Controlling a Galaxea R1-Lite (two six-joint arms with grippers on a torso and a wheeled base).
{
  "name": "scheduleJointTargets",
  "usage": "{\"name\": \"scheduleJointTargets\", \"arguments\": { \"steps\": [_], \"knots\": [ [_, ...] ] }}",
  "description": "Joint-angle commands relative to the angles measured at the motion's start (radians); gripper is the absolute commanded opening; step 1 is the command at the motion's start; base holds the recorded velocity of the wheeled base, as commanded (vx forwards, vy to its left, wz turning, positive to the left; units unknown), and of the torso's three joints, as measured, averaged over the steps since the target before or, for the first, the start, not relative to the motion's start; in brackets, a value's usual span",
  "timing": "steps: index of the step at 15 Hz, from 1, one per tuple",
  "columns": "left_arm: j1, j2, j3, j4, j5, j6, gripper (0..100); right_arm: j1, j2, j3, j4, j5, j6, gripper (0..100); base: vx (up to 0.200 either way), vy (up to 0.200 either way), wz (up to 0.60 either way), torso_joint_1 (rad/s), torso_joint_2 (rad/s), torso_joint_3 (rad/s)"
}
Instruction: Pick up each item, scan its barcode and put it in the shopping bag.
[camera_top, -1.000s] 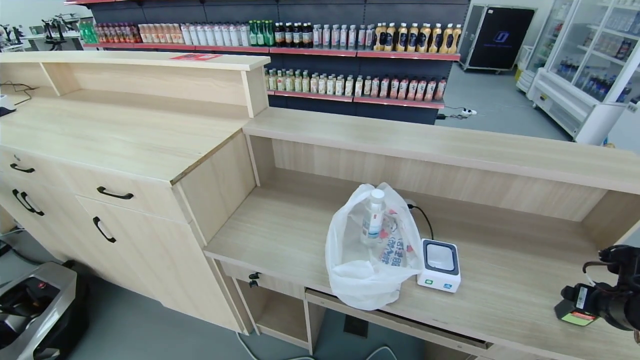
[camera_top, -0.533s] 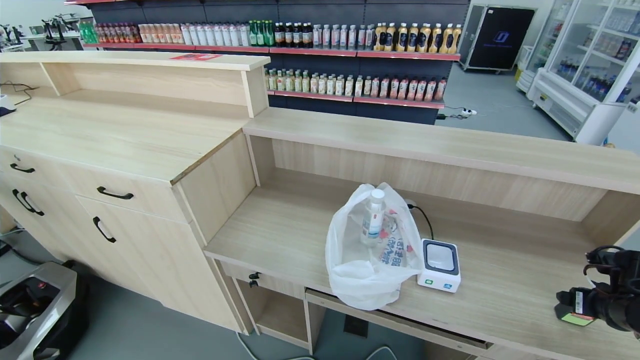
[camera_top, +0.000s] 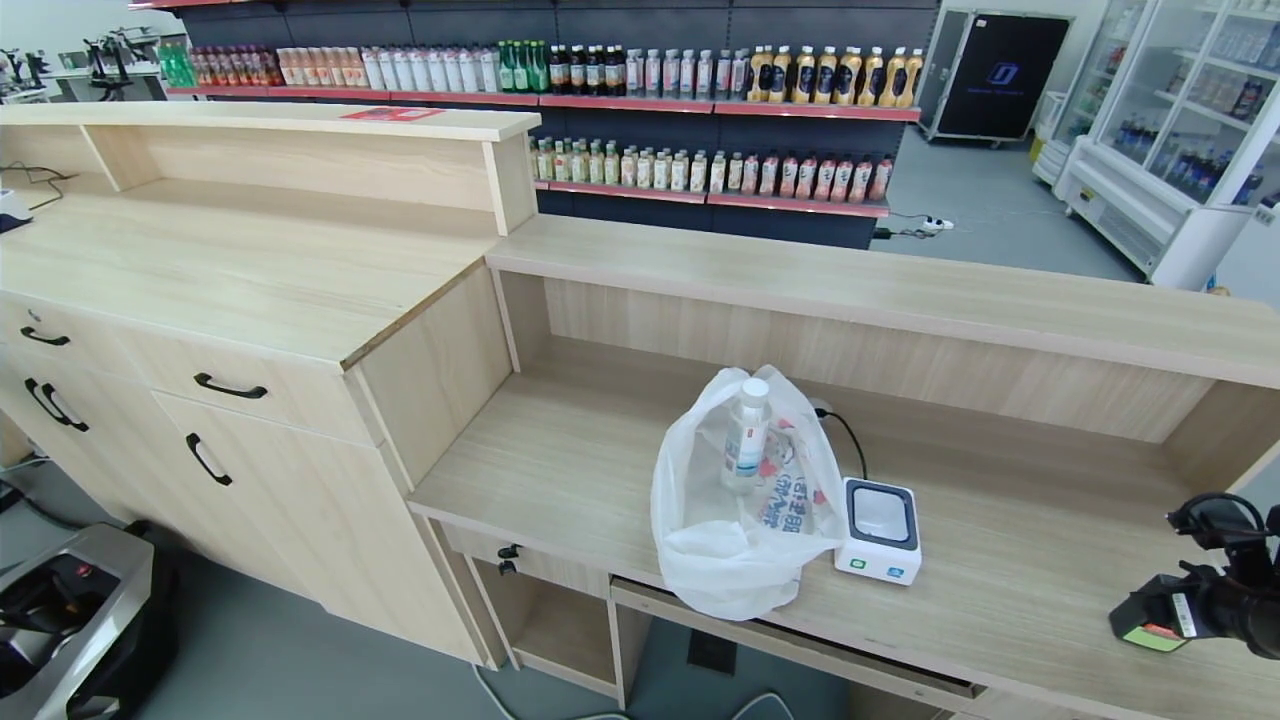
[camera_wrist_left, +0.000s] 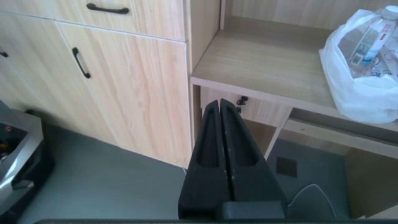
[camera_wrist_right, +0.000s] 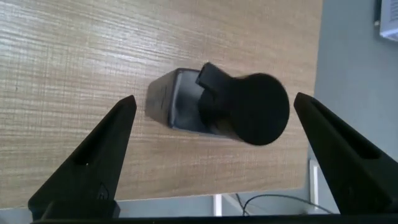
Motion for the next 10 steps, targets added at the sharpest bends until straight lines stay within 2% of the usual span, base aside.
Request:
{"name": "scheduleJointTargets", "arguments": {
  "steps": [1, 5, 8, 10],
  "knots": [
    [0.0, 0.0, 0.0, 0.0, -0.001, 0.0, 0, -0.037, 0.035, -0.057, 0.005, 0.062, -0.07, 100, 0.0, 0.0, 0.0, 0.0, 0.0, 0.0],
    [0.0, 0.0, 0.0, 0.0, 0.001, 0.0, 0, -0.048, 0.068, -0.086, 0.033, 0.154, -0.147, 100, 0.0, 0.0, 0.0, 0.0, 0.0, 0.0],
    [0.0, 0.0, 0.0, 0.0, -0.001, 0.0, 0, -0.056, 0.068, -0.077, 0.07, 0.18, -0.231, 100, 0.0, 0.0, 0.0, 0.0, 0.0, 0.0],
    [0.0, 0.0, 0.0, 0.0, 0.001, 0.0, 0, -0.053, 0.068, -0.073, 0.079, 0.211, -0.239, 100, 0.0, 0.0, 0.0, 0.0, 0.0, 0.0]
  ]
}}
